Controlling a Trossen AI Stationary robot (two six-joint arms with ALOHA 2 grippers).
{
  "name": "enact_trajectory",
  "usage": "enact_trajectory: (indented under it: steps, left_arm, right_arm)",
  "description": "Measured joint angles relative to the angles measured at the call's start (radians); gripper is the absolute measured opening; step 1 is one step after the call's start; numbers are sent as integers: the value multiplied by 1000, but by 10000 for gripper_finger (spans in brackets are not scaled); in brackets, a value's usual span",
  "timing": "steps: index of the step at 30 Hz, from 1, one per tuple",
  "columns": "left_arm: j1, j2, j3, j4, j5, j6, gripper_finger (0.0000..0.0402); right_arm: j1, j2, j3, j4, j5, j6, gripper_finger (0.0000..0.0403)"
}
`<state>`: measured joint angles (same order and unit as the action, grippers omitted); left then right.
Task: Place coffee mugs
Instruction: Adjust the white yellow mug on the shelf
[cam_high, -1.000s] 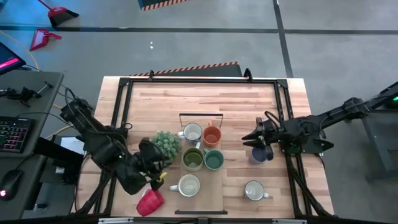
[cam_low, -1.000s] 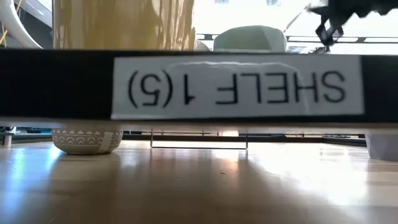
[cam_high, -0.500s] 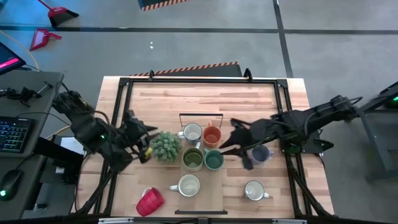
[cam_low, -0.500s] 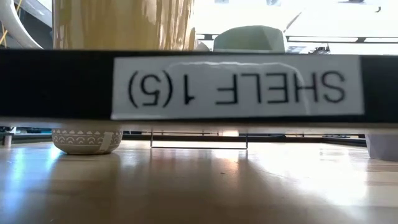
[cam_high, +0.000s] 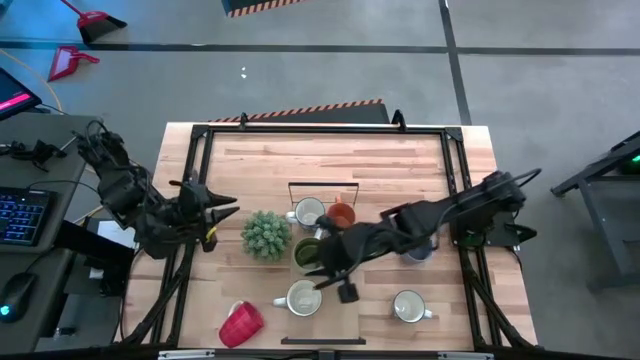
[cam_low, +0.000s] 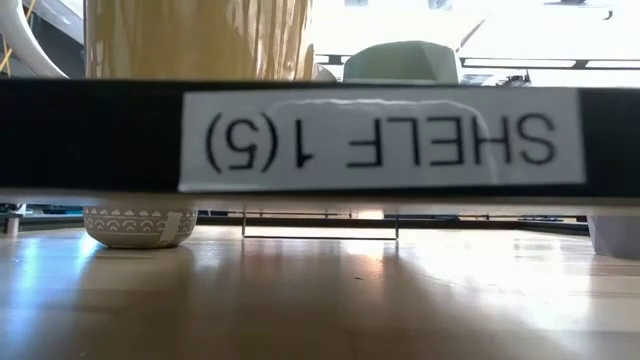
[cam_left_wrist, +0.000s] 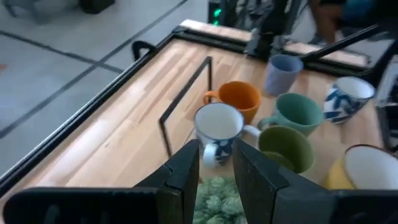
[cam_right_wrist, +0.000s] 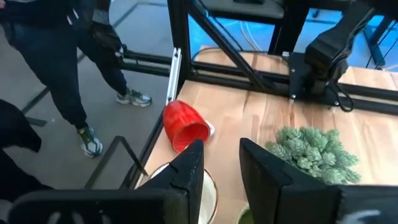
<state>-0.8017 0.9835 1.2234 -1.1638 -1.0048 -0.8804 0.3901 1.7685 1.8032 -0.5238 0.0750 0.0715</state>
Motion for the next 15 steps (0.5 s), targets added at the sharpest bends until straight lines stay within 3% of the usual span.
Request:
enact_trajectory:
  steps: [6,15]
  left_arm:
    - [1,-49,-68,114,23,121,87]
    - [2,-84,-69,123,25,160,87]
  right_arm:
    - [3,166,212,-89,-8,-20,87]
    - [2,416,558,-263,-62,-28,87]
